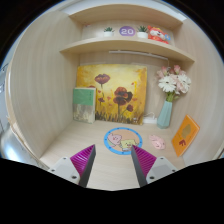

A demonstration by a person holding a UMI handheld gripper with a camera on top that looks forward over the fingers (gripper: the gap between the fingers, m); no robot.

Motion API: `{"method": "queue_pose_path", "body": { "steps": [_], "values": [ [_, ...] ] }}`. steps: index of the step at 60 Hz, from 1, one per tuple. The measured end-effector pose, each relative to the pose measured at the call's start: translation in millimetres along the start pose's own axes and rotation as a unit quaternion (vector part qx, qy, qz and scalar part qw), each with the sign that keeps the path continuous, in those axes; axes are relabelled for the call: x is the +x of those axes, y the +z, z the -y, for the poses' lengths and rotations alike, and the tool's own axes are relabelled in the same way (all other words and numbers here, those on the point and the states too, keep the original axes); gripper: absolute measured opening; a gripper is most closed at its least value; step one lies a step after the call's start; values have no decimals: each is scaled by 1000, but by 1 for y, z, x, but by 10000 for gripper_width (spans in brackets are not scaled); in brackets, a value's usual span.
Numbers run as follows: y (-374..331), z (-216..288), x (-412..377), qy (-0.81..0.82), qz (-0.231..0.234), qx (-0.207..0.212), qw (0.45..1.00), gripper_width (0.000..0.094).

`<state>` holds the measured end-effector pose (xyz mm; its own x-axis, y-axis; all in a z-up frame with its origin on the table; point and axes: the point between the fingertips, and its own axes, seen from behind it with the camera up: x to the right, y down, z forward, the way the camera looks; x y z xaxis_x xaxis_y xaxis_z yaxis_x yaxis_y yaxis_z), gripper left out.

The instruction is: Arrange mouse

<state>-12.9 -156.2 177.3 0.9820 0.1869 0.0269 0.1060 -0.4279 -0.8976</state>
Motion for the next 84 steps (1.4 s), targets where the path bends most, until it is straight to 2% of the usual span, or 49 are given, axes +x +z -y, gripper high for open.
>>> {"method": "queue_pose_path", "body": {
  "steps": [16, 27, 31, 53, 64, 78, 84],
  "values": [
    [44, -93, 101, 28, -66, -79, 994, 700],
    [83, -124, 166, 28, -103, -114, 988, 698],
    [98, -125, 184, 30, -113, -123, 985, 701],
    [200, -102, 260, 44, -109, -133, 984, 698],
    [238, -87, 274, 53, -87, -134, 986, 699],
    [268, -81, 288, 82, -92, -139, 983, 693],
    [274, -82, 287, 93, -93, -142, 981, 643]
  ]
}}
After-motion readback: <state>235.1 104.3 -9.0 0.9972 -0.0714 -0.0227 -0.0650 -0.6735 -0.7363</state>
